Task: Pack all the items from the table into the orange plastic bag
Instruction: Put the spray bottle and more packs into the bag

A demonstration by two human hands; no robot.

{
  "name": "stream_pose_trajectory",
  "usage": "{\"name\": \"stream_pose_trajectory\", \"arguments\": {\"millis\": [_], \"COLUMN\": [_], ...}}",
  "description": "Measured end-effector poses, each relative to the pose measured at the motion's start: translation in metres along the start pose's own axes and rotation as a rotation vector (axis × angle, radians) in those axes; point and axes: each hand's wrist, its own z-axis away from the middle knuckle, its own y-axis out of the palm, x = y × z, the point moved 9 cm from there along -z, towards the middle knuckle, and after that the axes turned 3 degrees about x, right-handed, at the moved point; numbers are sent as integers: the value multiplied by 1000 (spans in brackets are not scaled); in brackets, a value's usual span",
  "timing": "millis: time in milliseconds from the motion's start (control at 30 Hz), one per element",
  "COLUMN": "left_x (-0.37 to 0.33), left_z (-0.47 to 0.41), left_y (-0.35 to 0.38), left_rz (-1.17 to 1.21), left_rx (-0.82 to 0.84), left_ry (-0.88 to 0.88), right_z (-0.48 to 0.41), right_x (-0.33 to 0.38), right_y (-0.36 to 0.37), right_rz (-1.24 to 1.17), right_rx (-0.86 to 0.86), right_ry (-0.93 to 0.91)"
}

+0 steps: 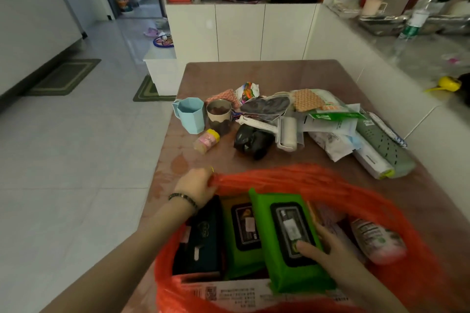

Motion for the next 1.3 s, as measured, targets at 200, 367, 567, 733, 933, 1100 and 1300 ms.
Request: {"name": "stream_pose_trajectory", "arguments": {"millis": [200,367,567,733,933,1100,1300], "left_x": [-4,-8,3,22,6,3,-16], "left_z": [-7,-5,-17,-89,-155,-165,-133], "left_y": [-26,-10,-14,-18,50,78,45], "left_rz": [430,493,510,943,880,959,1086], "left_rx": [-114,116,342,1,155,222,227], "left_ry": [-10,74,58,-210,-358,-490,-457], "right_z": [-47,-72,-82,-169,-249,-258,-213], "right_x": [11,31,124,162,102,88,95], "right_y": [62,85,41,-17,-29,-28,-23], "right_rz": [251,681,793,503,146,22,-83], "right_rx": [10,82,71,-326,-397,-397,-206], "right_ry": [-113,-160,-311,-243,-14,-2,3]}}
